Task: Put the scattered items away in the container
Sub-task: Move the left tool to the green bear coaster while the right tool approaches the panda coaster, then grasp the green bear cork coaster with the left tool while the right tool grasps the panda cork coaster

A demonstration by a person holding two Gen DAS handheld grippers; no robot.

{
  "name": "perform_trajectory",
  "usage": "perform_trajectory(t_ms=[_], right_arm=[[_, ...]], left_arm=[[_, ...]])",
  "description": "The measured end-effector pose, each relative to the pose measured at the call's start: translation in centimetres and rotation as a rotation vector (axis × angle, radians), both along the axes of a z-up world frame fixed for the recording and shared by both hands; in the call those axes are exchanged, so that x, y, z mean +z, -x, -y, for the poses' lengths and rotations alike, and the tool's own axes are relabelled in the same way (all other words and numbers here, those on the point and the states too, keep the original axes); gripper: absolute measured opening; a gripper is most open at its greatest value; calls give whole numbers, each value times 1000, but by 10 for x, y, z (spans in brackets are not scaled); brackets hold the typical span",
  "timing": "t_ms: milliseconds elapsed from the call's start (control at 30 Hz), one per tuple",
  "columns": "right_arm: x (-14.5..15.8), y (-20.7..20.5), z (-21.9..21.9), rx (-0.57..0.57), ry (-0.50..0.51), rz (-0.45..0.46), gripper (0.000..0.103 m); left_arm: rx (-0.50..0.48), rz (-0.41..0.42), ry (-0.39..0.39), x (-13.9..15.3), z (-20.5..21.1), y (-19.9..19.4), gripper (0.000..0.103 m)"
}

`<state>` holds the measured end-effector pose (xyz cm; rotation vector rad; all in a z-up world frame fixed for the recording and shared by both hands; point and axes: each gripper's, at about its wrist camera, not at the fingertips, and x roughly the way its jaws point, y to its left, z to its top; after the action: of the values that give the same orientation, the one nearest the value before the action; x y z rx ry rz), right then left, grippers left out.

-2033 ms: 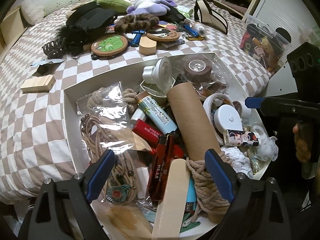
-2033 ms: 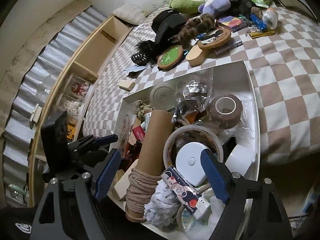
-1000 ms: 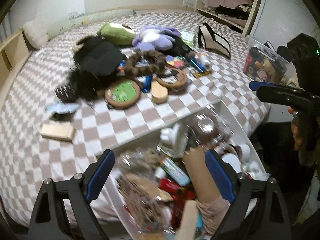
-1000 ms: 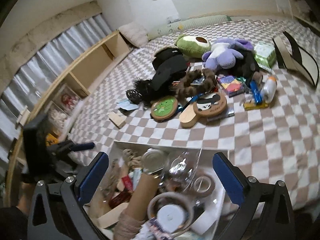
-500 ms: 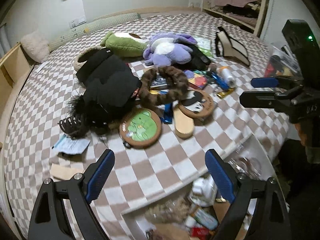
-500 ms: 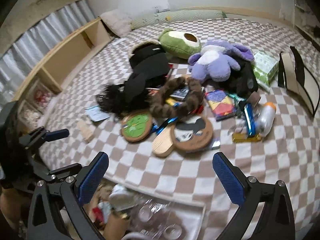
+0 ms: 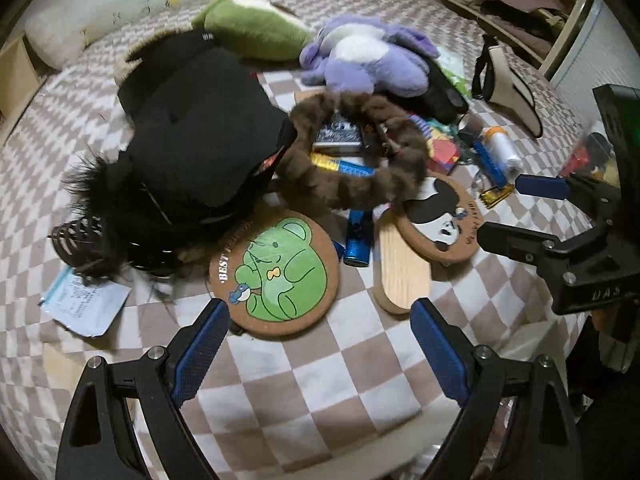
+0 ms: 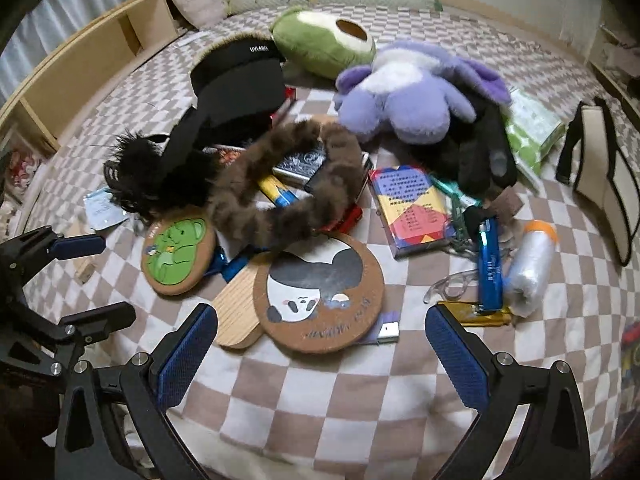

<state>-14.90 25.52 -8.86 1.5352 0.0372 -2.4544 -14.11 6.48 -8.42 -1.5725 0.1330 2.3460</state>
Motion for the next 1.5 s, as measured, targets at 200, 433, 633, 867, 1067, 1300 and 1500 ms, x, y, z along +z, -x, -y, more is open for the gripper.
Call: perform_trajectory(t_ms=[200, 433, 633, 867, 1067, 1300, 1500], right_arm=[[-15, 11, 3, 10, -19, 20, 103], [-21, 21, 2, 0, 4, 33, 103], [-23, 26, 5, 3, 22, 38, 103], [-27, 29, 13, 41, 6, 34, 103], [-36, 31, 21, 76, -23, 42, 103], [-47, 34, 27, 97, -83, 48, 103], [-56, 41, 24, 82, -85, 65, 103]], left_arm=[[-1, 30, 30, -17, -1, 14, 92], [22, 52, 12, -26, 4, 30, 92], [32, 59, 13, -32, 2, 43, 92], [69, 48, 56, -40, 9, 54, 92], [79, 61, 72, -49, 11, 59, 92], [86, 76, 52, -54, 9, 63, 92], [78, 88, 42, -56, 6, 62, 92]])
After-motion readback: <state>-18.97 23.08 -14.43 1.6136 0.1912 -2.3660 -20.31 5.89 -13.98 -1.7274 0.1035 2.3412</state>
